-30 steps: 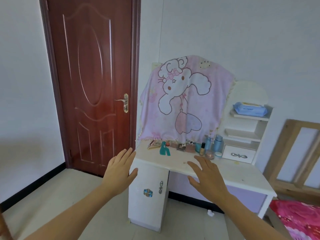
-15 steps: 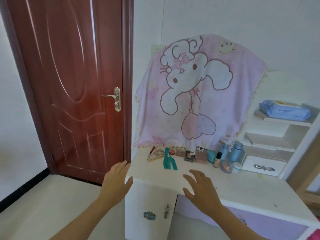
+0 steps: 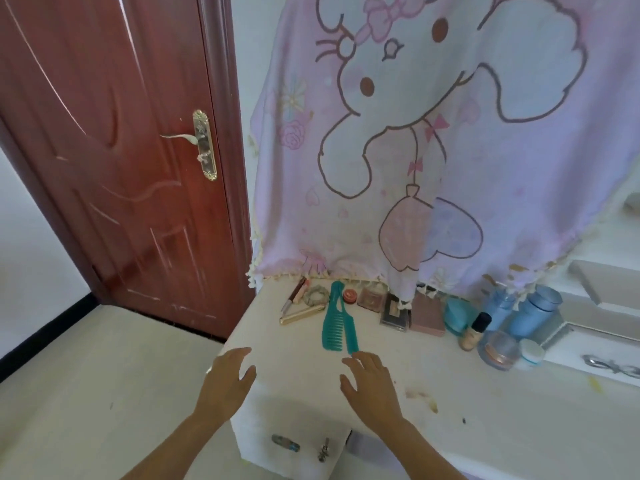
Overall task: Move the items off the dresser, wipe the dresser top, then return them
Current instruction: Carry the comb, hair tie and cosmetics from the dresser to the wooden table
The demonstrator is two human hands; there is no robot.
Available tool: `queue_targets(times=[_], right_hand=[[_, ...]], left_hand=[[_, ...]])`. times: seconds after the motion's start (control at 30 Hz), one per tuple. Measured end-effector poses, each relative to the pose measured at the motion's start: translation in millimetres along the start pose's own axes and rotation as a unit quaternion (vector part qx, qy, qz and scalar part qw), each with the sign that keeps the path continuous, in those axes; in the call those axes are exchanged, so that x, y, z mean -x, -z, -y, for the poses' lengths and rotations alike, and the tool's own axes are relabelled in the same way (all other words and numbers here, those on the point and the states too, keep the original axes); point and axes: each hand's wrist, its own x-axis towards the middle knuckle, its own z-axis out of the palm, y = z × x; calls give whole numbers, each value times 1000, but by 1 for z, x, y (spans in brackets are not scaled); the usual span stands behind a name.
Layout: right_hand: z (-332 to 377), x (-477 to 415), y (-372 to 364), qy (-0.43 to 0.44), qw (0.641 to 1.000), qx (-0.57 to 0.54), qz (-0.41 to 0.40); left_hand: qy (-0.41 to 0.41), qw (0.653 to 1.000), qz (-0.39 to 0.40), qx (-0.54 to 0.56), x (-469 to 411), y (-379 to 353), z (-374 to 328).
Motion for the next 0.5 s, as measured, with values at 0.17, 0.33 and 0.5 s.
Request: queue_targets(times=[0.17, 0.33, 0.5], right_hand=[[6, -56, -32, -15, 998, -57, 29], [19, -106, -55, -47, 992, -115, 36], [32, -154, -69, -122, 980, -138, 71]], left_hand=[[45, 998, 16, 41, -38, -19, 0], [52, 997, 36, 43, -95, -26, 9], [28, 994, 81, 66, -158, -27, 10]])
